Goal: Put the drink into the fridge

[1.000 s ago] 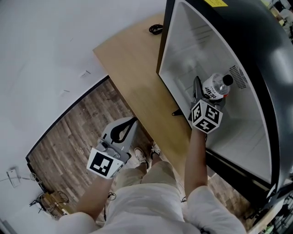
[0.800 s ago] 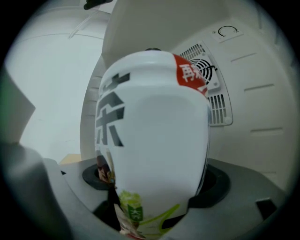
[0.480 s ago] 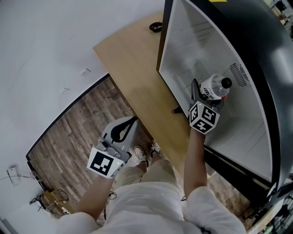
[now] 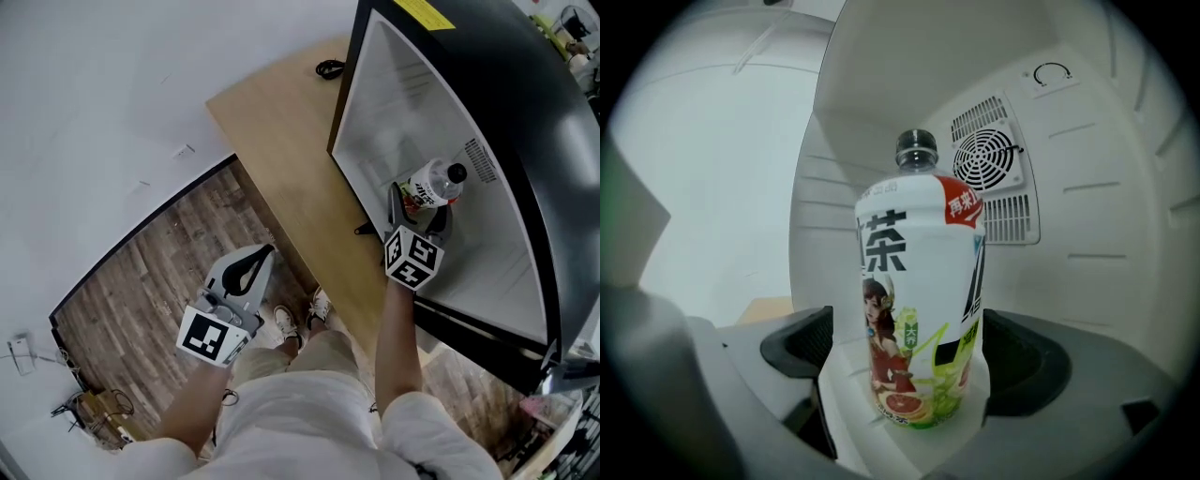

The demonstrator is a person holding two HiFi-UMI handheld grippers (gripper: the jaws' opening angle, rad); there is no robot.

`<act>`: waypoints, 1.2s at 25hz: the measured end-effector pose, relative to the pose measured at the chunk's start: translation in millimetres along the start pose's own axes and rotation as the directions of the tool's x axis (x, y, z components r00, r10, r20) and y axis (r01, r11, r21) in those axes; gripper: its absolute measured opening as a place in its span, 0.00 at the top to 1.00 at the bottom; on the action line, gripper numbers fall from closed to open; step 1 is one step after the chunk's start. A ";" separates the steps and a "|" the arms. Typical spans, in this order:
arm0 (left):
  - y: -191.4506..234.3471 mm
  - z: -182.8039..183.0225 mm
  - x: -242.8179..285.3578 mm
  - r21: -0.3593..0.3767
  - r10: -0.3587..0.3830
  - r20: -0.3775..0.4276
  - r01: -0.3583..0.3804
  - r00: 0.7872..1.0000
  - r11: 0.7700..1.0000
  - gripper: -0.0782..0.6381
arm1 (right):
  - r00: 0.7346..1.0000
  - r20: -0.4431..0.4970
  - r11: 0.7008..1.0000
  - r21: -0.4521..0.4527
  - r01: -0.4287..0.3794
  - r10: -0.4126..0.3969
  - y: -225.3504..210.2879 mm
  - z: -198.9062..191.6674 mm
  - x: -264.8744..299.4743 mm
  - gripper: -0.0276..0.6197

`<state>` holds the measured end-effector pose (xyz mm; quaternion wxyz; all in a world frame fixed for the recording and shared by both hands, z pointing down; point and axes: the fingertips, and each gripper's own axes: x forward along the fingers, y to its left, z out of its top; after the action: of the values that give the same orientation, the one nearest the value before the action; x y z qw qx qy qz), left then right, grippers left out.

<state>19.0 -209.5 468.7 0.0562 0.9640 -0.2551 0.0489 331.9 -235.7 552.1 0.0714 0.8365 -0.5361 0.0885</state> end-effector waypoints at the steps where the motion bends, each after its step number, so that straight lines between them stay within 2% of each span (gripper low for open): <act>1: 0.5 1.0 -4.3 0.000 0.006 0.001 -0.006 1.000 1.000 0.87 | 1.000 -0.003 1.000 0.002 -0.003 0.003 1.3 0.4 -3.9 0.22; 6: 1.7 5.0 -19.4 -0.007 0.030 0.018 -0.030 0.999 1.000 0.87 | 0.998 -0.049 0.998 0.048 -0.034 0.036 9.6 -3.0 -21.0 0.24; 17: -1.4 23.6 -37.3 -0.005 0.039 0.092 -0.039 0.995 0.999 0.87 | 0.991 -0.099 0.995 0.045 -0.087 0.091 25.5 4.5 -56.5 0.48; 20: -0.3 22.5 -52.1 -0.016 0.056 0.102 -0.055 0.993 0.998 0.87 | 0.987 -0.112 0.992 0.050 -0.113 0.118 32.1 4.8 -68.9 0.62; 22: 3.9 23.7 -62.4 -0.006 0.075 0.118 -0.074 0.990 0.997 0.87 | 0.981 -0.114 0.987 0.056 -0.149 0.155 42.0 7.7 -70.6 0.79; 25: 13.6 27.2 -82.7 0.007 0.106 0.130 -0.108 0.986 0.994 0.87 | 0.977 -0.120 0.984 0.045 -0.172 0.177 54.8 10.5 -81.2 0.93; 27: 21.1 31.0 -96.6 0.008 0.131 0.132 -0.133 0.983 0.991 0.87 | 0.973 -0.120 0.980 0.046 -0.191 0.195 62.6 13.1 -90.7 0.95; 30: 34.9 34.1 -113.3 0.014 0.184 0.113 -0.187 0.976 0.982 0.87 | 0.955 -0.101 0.959 0.065 -0.275 0.280 81.2 24.4 -98.7 0.95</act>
<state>-94.2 -189.0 424.0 0.0252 0.9378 -0.3462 0.0033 219.4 -187.3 508.2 0.0663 0.7483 -0.6412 0.1567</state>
